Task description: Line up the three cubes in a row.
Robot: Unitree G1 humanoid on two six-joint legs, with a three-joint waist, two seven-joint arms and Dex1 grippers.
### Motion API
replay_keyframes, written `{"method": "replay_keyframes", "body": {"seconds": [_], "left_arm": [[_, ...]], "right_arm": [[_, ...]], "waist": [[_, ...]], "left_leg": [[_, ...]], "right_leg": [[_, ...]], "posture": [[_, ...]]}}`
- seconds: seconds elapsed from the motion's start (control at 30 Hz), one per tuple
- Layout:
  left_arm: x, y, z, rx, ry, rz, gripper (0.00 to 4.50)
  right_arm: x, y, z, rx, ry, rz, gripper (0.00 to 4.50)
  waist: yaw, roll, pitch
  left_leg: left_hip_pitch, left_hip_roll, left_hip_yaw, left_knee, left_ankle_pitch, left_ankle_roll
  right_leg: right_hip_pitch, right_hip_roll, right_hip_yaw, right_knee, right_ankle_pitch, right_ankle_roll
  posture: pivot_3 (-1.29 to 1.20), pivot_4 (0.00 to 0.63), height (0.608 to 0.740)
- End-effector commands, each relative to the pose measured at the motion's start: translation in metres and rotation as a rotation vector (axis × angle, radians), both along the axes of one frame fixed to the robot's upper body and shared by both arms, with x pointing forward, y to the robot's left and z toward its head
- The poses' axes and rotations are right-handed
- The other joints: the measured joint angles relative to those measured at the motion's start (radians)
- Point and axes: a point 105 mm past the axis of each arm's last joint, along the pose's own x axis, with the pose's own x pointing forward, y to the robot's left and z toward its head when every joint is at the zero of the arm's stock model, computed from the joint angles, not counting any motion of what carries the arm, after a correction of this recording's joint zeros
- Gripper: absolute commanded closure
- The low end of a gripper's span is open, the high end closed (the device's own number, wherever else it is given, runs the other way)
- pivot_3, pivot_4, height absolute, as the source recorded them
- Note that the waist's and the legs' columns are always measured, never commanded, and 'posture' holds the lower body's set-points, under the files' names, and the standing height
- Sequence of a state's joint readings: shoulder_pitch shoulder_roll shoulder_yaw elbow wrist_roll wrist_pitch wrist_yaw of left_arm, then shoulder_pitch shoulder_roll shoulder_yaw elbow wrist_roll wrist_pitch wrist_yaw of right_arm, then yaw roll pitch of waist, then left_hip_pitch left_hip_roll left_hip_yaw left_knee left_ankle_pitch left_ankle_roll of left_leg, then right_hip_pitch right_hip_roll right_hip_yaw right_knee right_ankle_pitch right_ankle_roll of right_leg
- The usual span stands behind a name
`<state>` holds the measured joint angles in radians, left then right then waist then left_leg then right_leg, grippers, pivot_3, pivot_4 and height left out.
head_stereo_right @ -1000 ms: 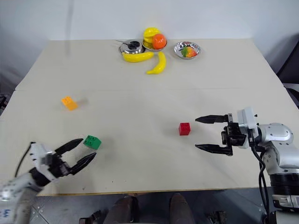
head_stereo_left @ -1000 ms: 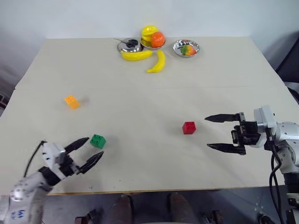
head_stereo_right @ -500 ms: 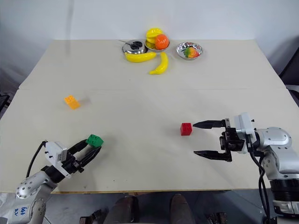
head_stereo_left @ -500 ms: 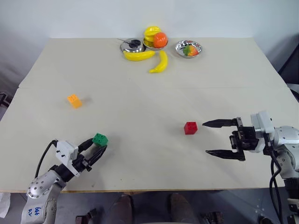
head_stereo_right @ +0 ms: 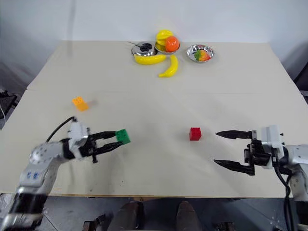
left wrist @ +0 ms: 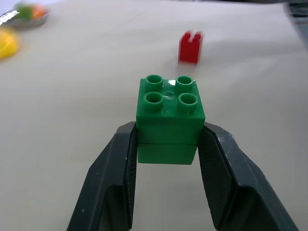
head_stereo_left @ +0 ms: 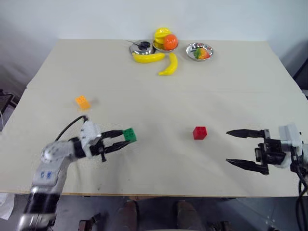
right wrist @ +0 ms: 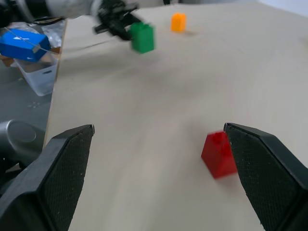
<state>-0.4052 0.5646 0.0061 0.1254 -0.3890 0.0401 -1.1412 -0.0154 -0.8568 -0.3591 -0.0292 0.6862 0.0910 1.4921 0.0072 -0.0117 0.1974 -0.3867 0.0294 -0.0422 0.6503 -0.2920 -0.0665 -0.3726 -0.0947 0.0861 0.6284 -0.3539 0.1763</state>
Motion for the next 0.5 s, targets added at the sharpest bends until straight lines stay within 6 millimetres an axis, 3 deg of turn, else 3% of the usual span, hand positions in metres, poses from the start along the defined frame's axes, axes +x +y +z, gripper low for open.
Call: {"method": "replay_keyframes", "body": {"seconds": [0.03,0.27,0.5], "left_arm": [[0.009,-0.029,-0.01,0.082,-0.002,-0.156,3.04],[0.036,-0.074,-0.02,0.186,0.028,-0.305,3.04],[0.048,-0.085,-0.024,0.195,0.026,-0.299,3.04]], "right_arm": [[-0.007,-0.002,0.013,-0.007,-0.043,-0.02,0.0],[-0.015,0.001,0.016,0.004,-0.037,-0.051,0.0],[-0.017,0.002,0.014,0.012,-0.04,-0.079,0.0]], "waist": [[-0.004,0.0,0.0],[-0.01,-0.001,0.001],[-0.007,-0.002,0.001]], "left_leg": [[0.0,0.0,0.0,0.0,0.0,-0.001],[-0.001,0.0,0.001,-0.001,0.001,-0.002],[-0.001,0.0,0.001,0.0,0.001,-0.001]], "right_leg": [[0.0,0.0,0.0,0.0,0.0,0.0],[-0.002,0.001,0.001,-0.001,0.0,0.0],[-0.002,0.0,0.001,-0.001,0.0,0.0]], "posture": [[0.0,0.15,0.74],[0.0,0.15,0.74],[0.0,0.15,0.74]]}}
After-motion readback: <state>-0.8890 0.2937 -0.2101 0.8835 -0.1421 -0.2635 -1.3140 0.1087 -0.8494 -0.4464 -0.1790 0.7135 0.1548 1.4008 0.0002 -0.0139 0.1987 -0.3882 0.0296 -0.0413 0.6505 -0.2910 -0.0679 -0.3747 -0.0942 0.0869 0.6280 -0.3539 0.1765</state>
